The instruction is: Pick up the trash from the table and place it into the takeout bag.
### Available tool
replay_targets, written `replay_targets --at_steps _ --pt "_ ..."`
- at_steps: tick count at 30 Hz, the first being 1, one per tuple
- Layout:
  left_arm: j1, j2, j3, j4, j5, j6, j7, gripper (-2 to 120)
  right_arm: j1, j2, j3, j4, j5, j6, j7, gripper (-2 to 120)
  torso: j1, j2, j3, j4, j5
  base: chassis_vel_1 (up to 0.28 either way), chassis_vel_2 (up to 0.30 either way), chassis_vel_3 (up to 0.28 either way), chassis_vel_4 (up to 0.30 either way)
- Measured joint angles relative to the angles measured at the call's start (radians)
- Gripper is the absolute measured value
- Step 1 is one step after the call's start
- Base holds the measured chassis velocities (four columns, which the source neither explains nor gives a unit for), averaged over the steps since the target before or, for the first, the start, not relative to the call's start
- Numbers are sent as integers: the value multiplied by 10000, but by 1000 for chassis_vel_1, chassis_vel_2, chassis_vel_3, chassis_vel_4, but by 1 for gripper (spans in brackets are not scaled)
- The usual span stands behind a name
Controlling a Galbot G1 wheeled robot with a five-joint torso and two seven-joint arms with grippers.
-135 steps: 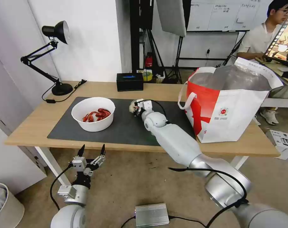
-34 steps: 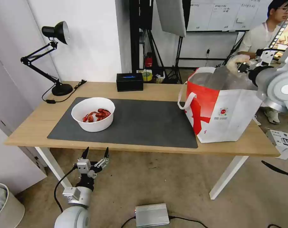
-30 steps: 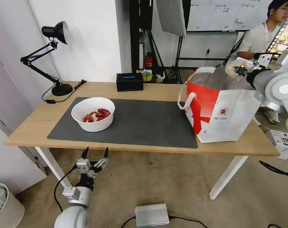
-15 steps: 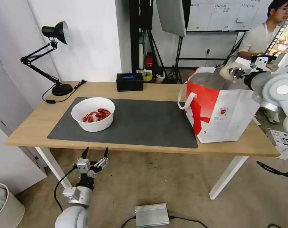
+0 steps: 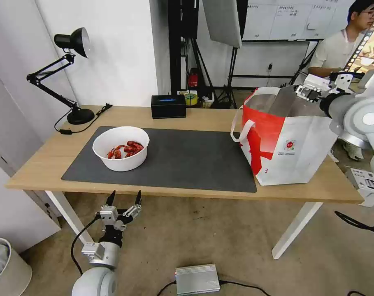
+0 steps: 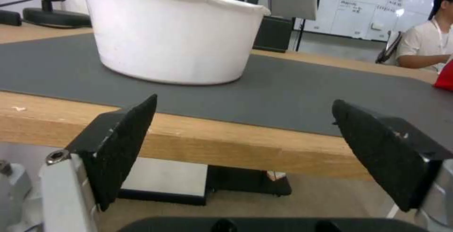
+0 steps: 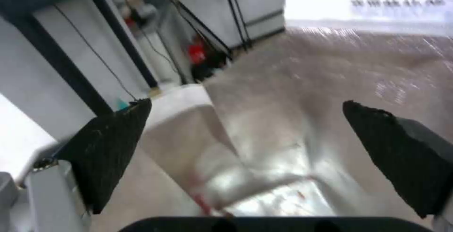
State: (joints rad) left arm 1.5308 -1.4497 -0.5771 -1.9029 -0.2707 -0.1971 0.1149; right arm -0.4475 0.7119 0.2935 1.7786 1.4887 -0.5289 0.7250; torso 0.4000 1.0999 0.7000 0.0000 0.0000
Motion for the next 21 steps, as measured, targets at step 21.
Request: replay_targets --at_steps 21 --pt "-32 -61 51 -56 54 -16 4 100 -2580 337 -180 1345 -5602 6219 -5870 100 0 0 0 3 -2 0 0 0 0"
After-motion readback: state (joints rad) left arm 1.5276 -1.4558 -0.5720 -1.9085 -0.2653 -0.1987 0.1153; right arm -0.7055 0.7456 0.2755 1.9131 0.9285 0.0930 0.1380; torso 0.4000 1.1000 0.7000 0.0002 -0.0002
